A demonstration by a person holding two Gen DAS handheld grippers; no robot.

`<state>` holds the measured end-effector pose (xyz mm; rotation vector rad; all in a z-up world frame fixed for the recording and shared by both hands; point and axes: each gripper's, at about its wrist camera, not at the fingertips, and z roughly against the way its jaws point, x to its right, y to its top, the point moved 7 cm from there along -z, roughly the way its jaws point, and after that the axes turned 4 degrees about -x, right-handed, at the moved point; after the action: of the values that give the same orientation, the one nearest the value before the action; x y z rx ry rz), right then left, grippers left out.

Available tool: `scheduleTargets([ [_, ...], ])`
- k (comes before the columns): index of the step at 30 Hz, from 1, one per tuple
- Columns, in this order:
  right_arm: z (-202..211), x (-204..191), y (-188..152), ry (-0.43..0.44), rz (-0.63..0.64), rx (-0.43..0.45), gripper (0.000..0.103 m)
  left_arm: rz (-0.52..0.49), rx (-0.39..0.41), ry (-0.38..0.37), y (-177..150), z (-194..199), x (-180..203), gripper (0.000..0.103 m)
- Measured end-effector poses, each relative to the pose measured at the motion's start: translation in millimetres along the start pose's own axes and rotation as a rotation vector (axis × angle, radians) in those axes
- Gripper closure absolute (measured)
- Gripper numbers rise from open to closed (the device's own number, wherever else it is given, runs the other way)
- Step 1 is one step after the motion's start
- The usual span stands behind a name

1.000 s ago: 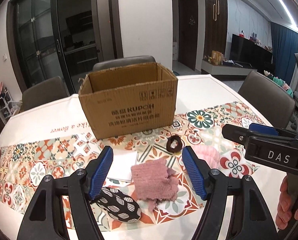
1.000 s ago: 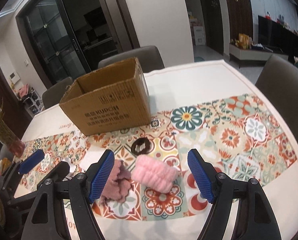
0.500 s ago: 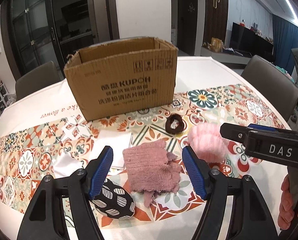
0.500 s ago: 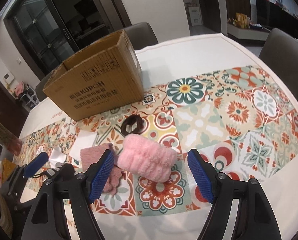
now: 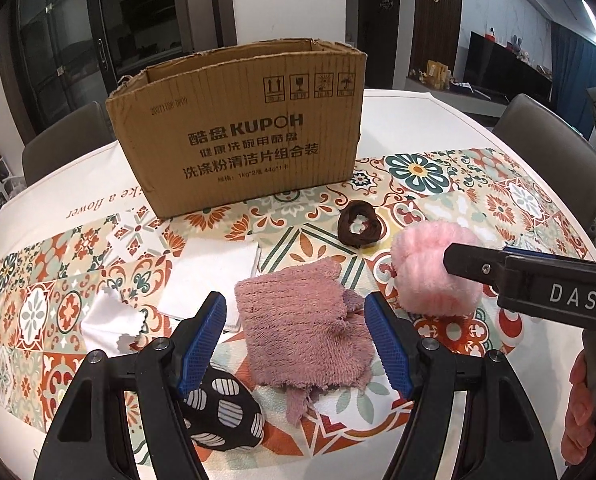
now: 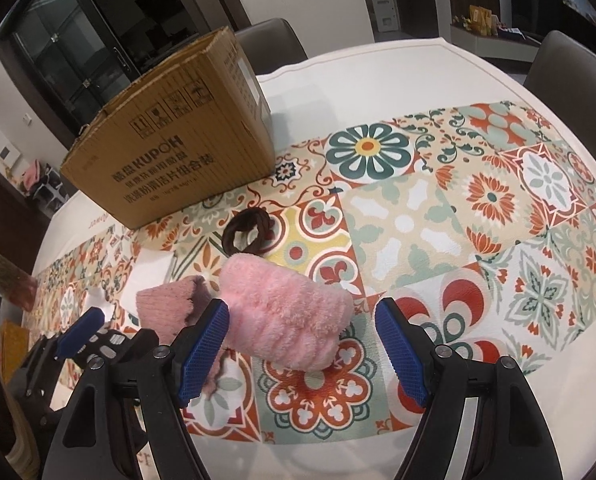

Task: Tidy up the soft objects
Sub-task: 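Move the left tool to the pink towel while the right tool reaches the pink fluffy item, then close the left tool on the pink towel while the right tool grips the pink fluffy item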

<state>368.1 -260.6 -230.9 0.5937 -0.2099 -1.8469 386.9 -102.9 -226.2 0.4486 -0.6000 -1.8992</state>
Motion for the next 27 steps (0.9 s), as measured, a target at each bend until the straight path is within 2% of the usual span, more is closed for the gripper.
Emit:
scheduleTargets([
  [19,-26,1,-4,-0.013,0.033,-0.032,0.027,-0.058,-0.046,0.036,-1,-37,6,0.033],
  [25,-29,-3,-6,-0.015,0.050,-0.038,0.029,-0.073,-0.083,0.044,-8,-49,9,0.046],
  [27,-29,-5,-7,-0.023,0.063,-0.035,0.036,-0.075,-0.087,0.045,-9,-51,9,0.053],
])
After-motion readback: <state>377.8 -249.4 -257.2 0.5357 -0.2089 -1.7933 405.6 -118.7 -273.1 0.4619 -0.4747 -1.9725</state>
